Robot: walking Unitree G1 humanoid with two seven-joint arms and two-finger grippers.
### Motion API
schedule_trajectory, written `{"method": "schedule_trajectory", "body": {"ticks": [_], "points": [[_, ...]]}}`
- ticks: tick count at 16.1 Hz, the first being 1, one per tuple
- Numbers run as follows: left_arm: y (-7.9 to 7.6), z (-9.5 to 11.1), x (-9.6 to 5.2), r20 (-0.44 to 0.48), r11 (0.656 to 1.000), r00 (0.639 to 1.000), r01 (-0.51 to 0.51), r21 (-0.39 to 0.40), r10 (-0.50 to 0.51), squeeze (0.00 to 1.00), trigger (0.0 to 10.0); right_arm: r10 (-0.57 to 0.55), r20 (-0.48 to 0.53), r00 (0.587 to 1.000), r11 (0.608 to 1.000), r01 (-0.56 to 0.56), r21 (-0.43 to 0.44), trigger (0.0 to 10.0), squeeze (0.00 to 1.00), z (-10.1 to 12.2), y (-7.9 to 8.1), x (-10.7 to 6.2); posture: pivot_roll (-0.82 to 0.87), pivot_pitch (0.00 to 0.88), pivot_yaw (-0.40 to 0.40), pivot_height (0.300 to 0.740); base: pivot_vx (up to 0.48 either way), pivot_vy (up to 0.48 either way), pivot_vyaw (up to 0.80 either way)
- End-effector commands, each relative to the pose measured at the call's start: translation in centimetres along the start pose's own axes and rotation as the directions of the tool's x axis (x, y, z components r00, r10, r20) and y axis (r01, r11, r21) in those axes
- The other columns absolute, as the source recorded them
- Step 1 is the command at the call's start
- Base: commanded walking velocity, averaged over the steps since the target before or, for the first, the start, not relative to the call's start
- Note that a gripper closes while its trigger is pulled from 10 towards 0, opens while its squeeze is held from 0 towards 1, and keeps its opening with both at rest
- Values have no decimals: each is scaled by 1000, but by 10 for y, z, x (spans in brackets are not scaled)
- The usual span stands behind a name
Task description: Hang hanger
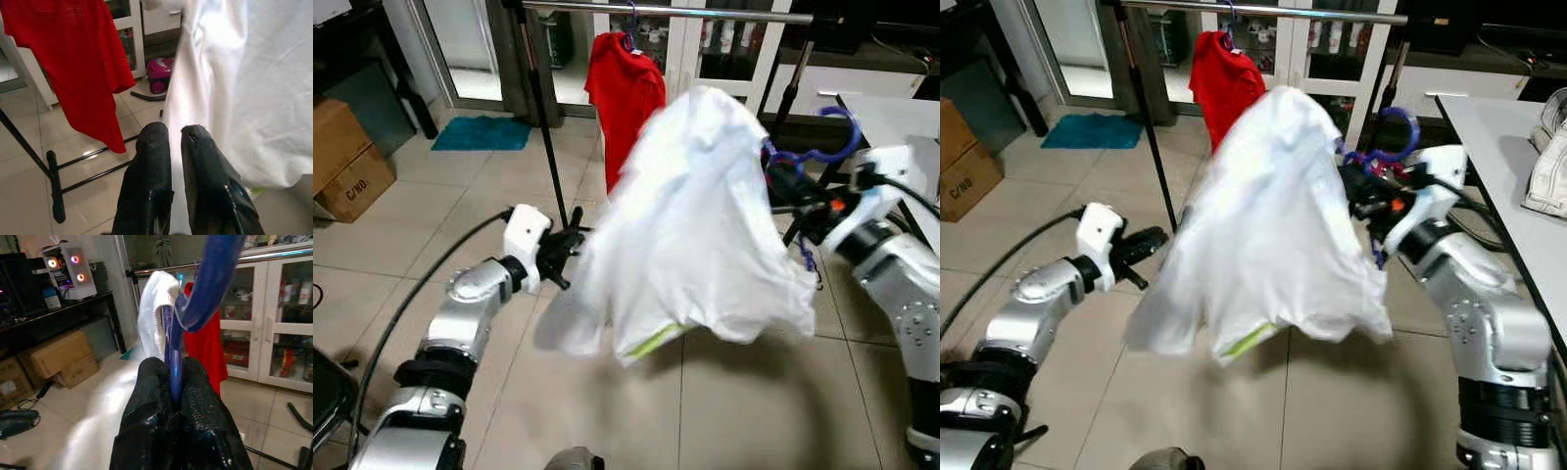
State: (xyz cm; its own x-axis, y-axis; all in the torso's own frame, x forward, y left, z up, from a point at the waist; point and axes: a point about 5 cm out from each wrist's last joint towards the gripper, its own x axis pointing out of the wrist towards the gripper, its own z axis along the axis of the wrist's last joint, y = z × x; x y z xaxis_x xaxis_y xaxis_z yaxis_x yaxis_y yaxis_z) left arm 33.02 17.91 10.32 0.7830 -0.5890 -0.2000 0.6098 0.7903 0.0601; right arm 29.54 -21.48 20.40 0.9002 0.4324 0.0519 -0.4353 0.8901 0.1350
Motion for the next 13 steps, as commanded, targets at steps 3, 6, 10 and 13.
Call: {"method": "schedule_trajectory", "body": {"ticks": [3, 6, 10, 13], "points": [[2, 11, -8, 12, 998, 998, 63, 13, -63, 1000, 10000, -6, -50, 999, 996, 2, -86, 10000, 0, 2, -3, -2, -15, 0, 28, 740, 0, 0, 0], [-7, 27, 2, 44, 995, 994, 102, 15, -103, 1000, 10000, -14, -159, 987, 986, -12, -166, 10000, 0, -7, -2, -3, -29, 0, 48, 740, 0, 0, 0], [-23, 48, 23, 69, 978, 977, 199, 62, -203, 1000, 10000, 76, -330, 941, 926, -189, -326, 10000, 0, -21, 21, -1, -74, 0, 79, 740, 0, 0, 0], [-18, 57, 20, 76, 996, 993, 90, 20, -91, 188, 10000, -40, -376, 926, 958, -71, -278, 10000, 0, -43, 13, -15, -50, 0, 61, 740, 0, 0, 0]]}}
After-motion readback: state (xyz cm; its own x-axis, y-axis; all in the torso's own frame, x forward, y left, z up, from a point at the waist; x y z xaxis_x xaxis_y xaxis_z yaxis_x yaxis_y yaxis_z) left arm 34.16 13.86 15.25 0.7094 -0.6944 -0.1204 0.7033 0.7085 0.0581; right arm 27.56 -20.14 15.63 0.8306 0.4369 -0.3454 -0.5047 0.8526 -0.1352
